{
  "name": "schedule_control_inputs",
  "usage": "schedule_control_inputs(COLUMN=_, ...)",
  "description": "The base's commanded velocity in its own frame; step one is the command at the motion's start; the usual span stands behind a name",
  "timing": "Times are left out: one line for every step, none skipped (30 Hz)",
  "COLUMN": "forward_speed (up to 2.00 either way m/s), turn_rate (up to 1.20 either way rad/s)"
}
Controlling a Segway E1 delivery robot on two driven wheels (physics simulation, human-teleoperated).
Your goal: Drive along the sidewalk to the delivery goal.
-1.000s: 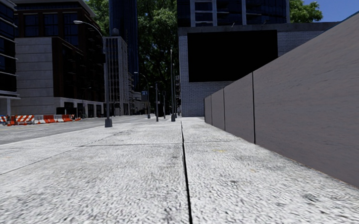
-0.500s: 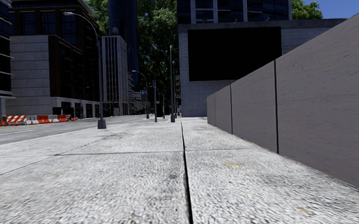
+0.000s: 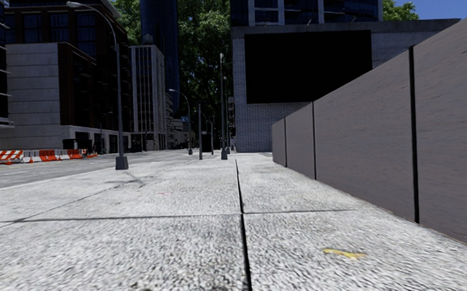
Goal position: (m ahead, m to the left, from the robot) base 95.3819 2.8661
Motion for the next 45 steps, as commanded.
schedule_control_inputs(forward_speed=2.0, turn_rate=0.0)
schedule_control_inputs(forward_speed=2.0, turn_rate=0.0)
schedule_control_inputs(forward_speed=2.0, turn_rate=0.0)
schedule_control_inputs(forward_speed=2.0, turn_rate=0.0)
schedule_control_inputs(forward_speed=2.0, turn_rate=0.0)
schedule_control_inputs(forward_speed=2.0, turn_rate=0.0)
schedule_control_inputs(forward_speed=2.0, turn_rate=0.0)
schedule_control_inputs(forward_speed=2.0, turn_rate=0.0)
schedule_control_inputs(forward_speed=2.0, turn_rate=0.0)
schedule_control_inputs(forward_speed=2.0, turn_rate=0.0)
schedule_control_inputs(forward_speed=2.0, turn_rate=0.0)
schedule_control_inputs(forward_speed=2.0, turn_rate=0.0)
schedule_control_inputs(forward_speed=2.0, turn_rate=0.0)
schedule_control_inputs(forward_speed=2.0, turn_rate=0.0)
schedule_control_inputs(forward_speed=2.0, turn_rate=0.0)
schedule_control_inputs(forward_speed=2.0, turn_rate=0.0)
schedule_control_inputs(forward_speed=2.0, turn_rate=0.0)
schedule_control_inputs(forward_speed=2.0, turn_rate=0.0)
schedule_control_inputs(forward_speed=2.0, turn_rate=0.0)
schedule_control_inputs(forward_speed=2.0, turn_rate=0.0)
schedule_control_inputs(forward_speed=2.0, turn_rate=0.0)
schedule_control_inputs(forward_speed=2.0, turn_rate=0.0)
schedule_control_inputs(forward_speed=2.0, turn_rate=0.0)
schedule_control_inputs(forward_speed=2.0, turn_rate=0.0)
schedule_control_inputs(forward_speed=2.0, turn_rate=0.0)
schedule_control_inputs(forward_speed=2.0, turn_rate=0.0)
schedule_control_inputs(forward_speed=2.0, turn_rate=0.0)
schedule_control_inputs(forward_speed=2.0, turn_rate=0.0)
schedule_control_inputs(forward_speed=2.0, turn_rate=0.11)
schedule_control_inputs(forward_speed=2.0, turn_rate=0.25)
schedule_control_inputs(forward_speed=2.0, turn_rate=0.29)
schedule_control_inputs(forward_speed=2.0, turn_rate=0.29)
schedule_control_inputs(forward_speed=2.0, turn_rate=0.0)
schedule_control_inputs(forward_speed=2.0, turn_rate=0.0)
schedule_control_inputs(forward_speed=2.0, turn_rate=0.0)
schedule_control_inputs(forward_speed=2.0, turn_rate=0.0)
schedule_control_inputs(forward_speed=2.0, turn_rate=0.0)
schedule_control_inputs(forward_speed=2.0, turn_rate=0.0)
schedule_control_inputs(forward_speed=2.0, turn_rate=0.0)
schedule_control_inputs(forward_speed=2.0, turn_rate=0.0)
schedule_control_inputs(forward_speed=2.0, turn_rate=0.0)
schedule_control_inputs(forward_speed=1.99, turn_rate=0.0)
schedule_control_inputs(forward_speed=1.98, turn_rate=0.0)
schedule_control_inputs(forward_speed=2.0, turn_rate=0.0)
schedule_control_inputs(forward_speed=2.0, turn_rate=0.0)
